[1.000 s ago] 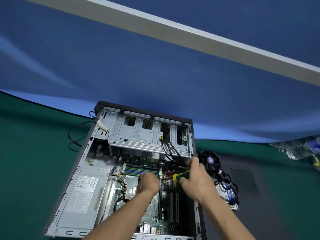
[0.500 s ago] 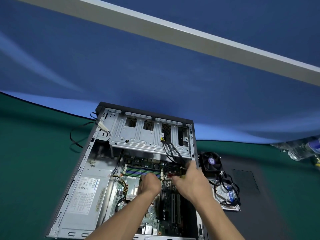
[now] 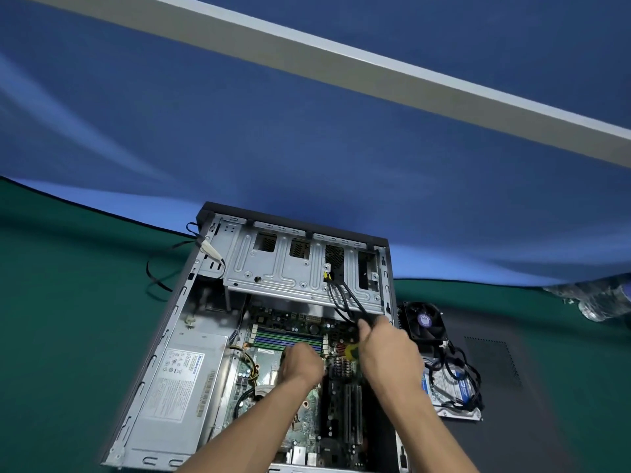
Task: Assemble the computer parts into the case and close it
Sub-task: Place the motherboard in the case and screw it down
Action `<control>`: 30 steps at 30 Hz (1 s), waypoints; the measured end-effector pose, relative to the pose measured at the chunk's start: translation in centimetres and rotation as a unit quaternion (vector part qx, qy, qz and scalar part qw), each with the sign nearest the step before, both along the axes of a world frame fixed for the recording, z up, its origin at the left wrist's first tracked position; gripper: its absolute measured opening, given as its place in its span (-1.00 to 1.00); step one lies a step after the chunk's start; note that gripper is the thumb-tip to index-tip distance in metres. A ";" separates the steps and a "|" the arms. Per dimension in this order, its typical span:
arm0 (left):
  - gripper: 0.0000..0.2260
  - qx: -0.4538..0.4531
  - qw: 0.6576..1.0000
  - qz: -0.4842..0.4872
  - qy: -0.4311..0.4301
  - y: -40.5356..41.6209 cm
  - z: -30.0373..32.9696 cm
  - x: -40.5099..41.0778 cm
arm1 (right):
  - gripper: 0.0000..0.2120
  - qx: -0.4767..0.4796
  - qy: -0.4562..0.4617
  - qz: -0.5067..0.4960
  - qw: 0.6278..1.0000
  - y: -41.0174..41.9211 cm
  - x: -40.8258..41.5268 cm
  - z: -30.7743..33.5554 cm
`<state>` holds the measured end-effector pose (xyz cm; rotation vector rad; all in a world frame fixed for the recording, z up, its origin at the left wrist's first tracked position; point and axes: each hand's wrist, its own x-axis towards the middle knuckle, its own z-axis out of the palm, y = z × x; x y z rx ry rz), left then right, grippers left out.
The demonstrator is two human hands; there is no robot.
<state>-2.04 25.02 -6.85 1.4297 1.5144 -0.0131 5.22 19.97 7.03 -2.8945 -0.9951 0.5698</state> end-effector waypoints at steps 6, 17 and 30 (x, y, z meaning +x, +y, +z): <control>-0.69 -0.001 1.000 0.012 -0.012 0.0 -0.2 0.1 | -0.81 0.015 0.015 0.024 0.999 -0.8 0.4 0.0; -0.73 -0.006 0.999 0.026 -0.023 -0.2 -0.4 0.2 | -0.81 0.033 0.087 0.024 0.995 -1.3 0.9 0.7; -0.64 0.000 1.000 -0.006 -0.009 -0.1 -0.2 -0.2 | -0.77 -0.154 -0.094 0.205 0.962 -0.8 1.1 0.3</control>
